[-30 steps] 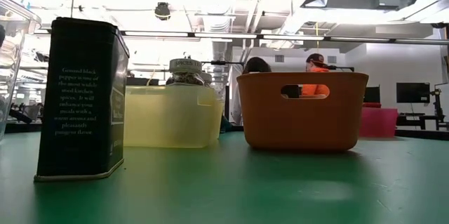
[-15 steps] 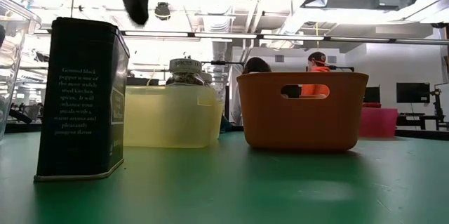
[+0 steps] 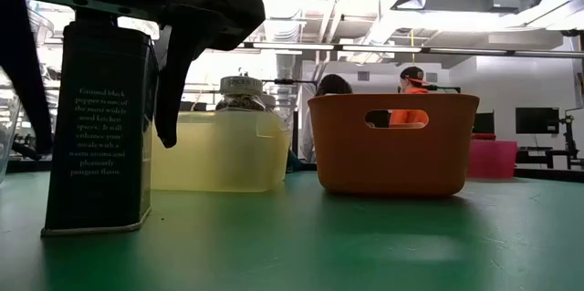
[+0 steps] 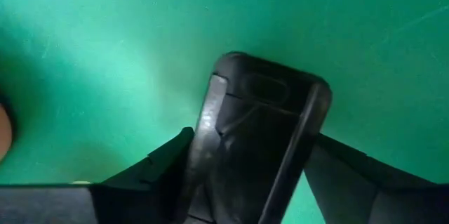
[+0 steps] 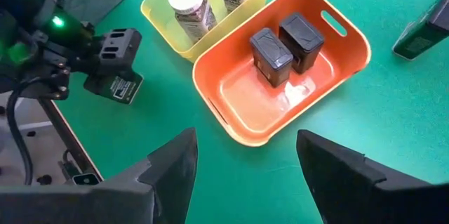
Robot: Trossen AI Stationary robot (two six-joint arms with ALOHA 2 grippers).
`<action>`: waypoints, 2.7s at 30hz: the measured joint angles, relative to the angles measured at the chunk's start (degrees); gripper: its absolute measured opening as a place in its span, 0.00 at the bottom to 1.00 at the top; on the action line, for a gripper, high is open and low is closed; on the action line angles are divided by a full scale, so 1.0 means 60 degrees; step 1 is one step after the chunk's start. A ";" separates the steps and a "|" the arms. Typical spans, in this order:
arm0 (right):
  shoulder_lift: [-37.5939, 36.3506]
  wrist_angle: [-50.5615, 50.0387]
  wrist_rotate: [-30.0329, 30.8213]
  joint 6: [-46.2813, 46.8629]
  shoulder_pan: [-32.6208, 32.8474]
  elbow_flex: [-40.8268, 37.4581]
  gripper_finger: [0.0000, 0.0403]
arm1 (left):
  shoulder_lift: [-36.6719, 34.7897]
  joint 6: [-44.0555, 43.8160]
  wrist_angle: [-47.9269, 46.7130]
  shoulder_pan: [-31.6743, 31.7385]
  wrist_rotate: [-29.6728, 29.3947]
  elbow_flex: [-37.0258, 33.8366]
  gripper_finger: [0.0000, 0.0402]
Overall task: Sort spices by type
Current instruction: Put the bottom black seasoning can into the orange bin, then put the black seasoning can into the orange bin
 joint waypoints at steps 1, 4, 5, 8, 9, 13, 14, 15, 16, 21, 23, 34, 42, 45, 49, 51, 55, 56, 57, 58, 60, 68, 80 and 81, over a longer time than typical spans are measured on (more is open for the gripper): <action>0.0000 -0.0028 0.0008 0.0000 0.0000 0.0000 0.67 | 0.0019 -0.0038 0.0023 0.0027 -0.0022 0.0000 0.57; 0.0000 -0.0118 0.0010 0.0000 0.0000 -0.0004 0.67 | 0.0027 -0.0238 0.0034 0.0071 -0.0082 0.0000 0.49; 0.0000 -0.0158 0.0010 0.0000 0.0000 -0.0004 0.67 | 0.0029 -0.0341 0.0031 0.0102 -0.0083 0.0000 0.45; 0.0000 -0.0245 0.0010 0.0000 0.0000 -0.0004 0.67 | 0.0029 -0.0841 0.0007 0.0226 -0.0016 0.0024 0.34; 0.0000 -0.0259 0.0010 -0.0004 0.0000 -0.0004 0.67 | 0.0030 -0.1031 -0.0029 0.0286 0.0037 0.0060 0.31; 0.0000 -0.0265 0.0010 -0.0036 0.0000 -0.0004 0.67 | 0.0032 -0.1512 -0.0093 0.0640 0.0541 0.0383 0.27; 0.0000 -0.0265 0.0010 -0.0075 0.0000 -0.0004 0.67 | 0.0032 -0.1558 -0.0168 0.0751 0.0615 0.0538 0.27; 0.0000 -0.0265 0.0010 -0.0136 0.0000 -0.0004 0.67 | 0.0032 -0.1587 -0.0267 0.0877 0.0692 0.0720 0.27; 0.0000 -0.0271 0.0010 -0.0152 0.0000 -0.0004 0.67 | 0.0032 -0.1589 -0.0354 0.1007 0.0824 0.0923 0.27; 0.0000 -0.0587 -0.0032 -0.0153 0.0000 -0.0004 0.67 | 0.0032 -0.1709 -0.0428 0.1667 0.1807 0.2076 0.34; 0.0000 -0.0665 -0.0170 -0.0154 0.0000 -0.0004 0.67 | 0.0032 -0.1894 -0.0335 0.1956 0.2169 0.2460 0.34; -0.0007 -0.1195 -0.0746 -0.0027 0.0226 -0.0007 0.67 | 0.0029 -0.2537 0.0208 0.3807 0.2194 0.3158 0.30; -0.0007 -0.1198 -0.0745 0.0004 0.0059 -0.0007 0.67 | 0.0480 -0.2230 0.0654 0.4493 0.2351 0.3158 0.31; -0.0007 -0.1198 -0.0744 0.0000 0.0012 -0.0007 0.67 | 0.0973 -0.2159 0.0493 0.4402 0.2602 0.3150 0.31; -0.0007 -0.1166 -0.0744 0.0004 0.0000 -0.0007 0.67 | 0.1346 -0.2151 0.0228 0.4213 0.1428 0.3136 0.31; -0.0007 -0.1165 -0.0744 0.0004 0.0000 -0.0007 0.67 | 0.1439 -0.2151 0.0082 0.4209 0.1138 0.3138 0.31; -0.0007 -0.1183 -0.0744 0.0004 -0.0056 -0.0007 0.67 | 0.1425 -0.2246 -0.0318 0.4217 0.0548 0.3151 0.32; -0.0007 -0.1187 -0.0744 0.0001 -0.0065 -0.0007 0.67 | 0.1415 -0.2213 -0.0355 0.4216 0.0506 0.3151 0.33; -0.0016 -0.1194 -0.0744 0.0000 -0.0083 -0.0007 0.67 | 0.1409 -0.2160 -0.0303 0.4220 0.0512 0.3151 0.35; -0.0026 -0.1198 -0.0745 -0.0034 -0.0122 -0.0007 0.67 | 0.1409 -0.2144 -0.0299 0.4220 0.0509 0.3151 0.37; -0.0080 -0.1174 -0.0744 -0.0145 -0.0194 -0.0007 0.67 | 0.1409 -0.2139 -0.0338 0.4220 0.0511 0.3151 0.41; -0.0318 -0.1229 -0.0744 -0.0243 -0.0448 -0.0007 0.67 | 0.1242 -0.2239 -0.0463 0.4271 0.0507 0.3151 0.59; -0.1398 -0.2222 -0.0742 -0.1710 -0.1580 -0.0007 0.67 | -0.0895 -0.3441 -0.0767 0.5123 0.0500 0.3151 0.57; -0.1441 -0.2140 -0.0744 -0.2138 -0.1787 -0.0007 0.67 | -0.1009 -0.3577 -0.0859 0.5200 0.0501 0.3151 0.56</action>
